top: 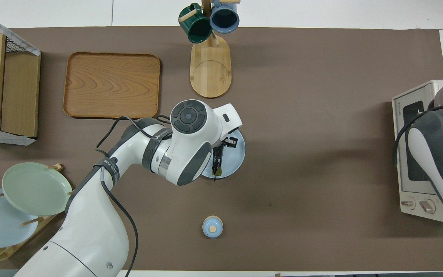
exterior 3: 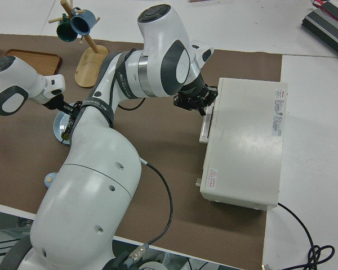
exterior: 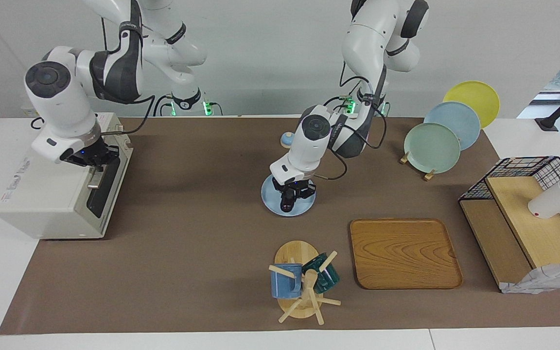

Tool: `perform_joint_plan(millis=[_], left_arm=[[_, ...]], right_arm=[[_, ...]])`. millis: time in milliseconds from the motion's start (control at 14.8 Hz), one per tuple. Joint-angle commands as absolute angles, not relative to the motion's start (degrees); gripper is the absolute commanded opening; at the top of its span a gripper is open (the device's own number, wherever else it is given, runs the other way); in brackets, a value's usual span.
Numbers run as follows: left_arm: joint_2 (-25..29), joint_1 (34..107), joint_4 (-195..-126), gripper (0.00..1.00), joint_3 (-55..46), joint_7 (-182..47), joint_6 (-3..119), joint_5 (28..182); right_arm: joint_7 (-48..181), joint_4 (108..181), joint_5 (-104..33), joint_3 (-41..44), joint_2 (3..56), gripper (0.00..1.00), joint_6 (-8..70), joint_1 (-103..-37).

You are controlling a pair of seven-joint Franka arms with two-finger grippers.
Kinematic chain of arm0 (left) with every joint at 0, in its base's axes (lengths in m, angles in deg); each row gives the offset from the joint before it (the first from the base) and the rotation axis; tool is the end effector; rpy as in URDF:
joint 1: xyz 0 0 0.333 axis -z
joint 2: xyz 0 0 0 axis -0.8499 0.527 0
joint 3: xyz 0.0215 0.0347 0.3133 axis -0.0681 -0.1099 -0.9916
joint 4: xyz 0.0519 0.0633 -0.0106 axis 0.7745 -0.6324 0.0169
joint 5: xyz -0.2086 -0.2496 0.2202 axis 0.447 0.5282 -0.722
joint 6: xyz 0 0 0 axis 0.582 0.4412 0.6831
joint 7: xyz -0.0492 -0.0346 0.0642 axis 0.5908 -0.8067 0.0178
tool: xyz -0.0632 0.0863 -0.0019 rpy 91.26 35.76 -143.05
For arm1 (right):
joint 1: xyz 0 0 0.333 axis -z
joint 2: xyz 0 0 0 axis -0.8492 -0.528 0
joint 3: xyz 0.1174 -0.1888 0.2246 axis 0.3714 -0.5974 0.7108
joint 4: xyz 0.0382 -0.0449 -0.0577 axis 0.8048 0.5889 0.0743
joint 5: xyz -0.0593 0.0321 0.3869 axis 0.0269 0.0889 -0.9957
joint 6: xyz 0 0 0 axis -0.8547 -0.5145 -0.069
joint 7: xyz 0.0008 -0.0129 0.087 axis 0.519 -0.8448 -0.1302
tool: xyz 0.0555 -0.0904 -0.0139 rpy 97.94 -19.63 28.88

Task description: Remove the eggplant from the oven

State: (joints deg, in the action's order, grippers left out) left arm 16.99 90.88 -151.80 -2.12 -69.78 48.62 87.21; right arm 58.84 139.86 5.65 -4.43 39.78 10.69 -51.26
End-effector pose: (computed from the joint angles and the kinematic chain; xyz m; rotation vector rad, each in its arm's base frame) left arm 0.5222 -0.4067 0.3333 2.9375 -0.5167 -0.0120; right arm 0.5732 -0.0711 0.5169 2.9577 0.3113 -0.2195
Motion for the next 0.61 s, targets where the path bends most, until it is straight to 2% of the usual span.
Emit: perform_joint_plan(millis=[0, 135, 270, 337, 404, 539], left_arm=[[13.5, 87.2, -150.0, 0.00, -2.0, -69.5, 42.1, 87.2], [13.2, 84.5, -147.0, 0.00, -2.0, -69.5, 39.0, 87.4], [14.0, 81.2, -143.9, 0.00, -2.0, -69.3, 37.5, 87.4], [14.2, 79.4, -142.6, 0.00, -2.0, -69.2, 37.5, 87.4], [14.5, 77.6, -141.7, 0.00, -2.0, -69.3, 37.6, 87.4], [15.6, 74.2, -140.8, 0.00, -2.1, -69.7, 37.8, 86.1]], right_arm=[[58.7, 133.8, -1.3, -3.3, 38.6, 0.03, 7.4, -51.0], [61.0, 132.1, -2.7, -1.5, 38.9, 0.18, 5.3, -50.9], [62.2, 129.9, -3.2, -0.5, 39.3, 0.50, 2.4, -50.9], [62.2, 130.1, -3.3, -0.5, 39.7, 0.83, 1.8, -50.9], [62.2, 130.4, -3.5, -0.5, 39.8, 1.00, 1.6, -50.8], [62.3, 130.5, -3.5, -0.4, 40.0, 1.00, 1.1, -50.9]])
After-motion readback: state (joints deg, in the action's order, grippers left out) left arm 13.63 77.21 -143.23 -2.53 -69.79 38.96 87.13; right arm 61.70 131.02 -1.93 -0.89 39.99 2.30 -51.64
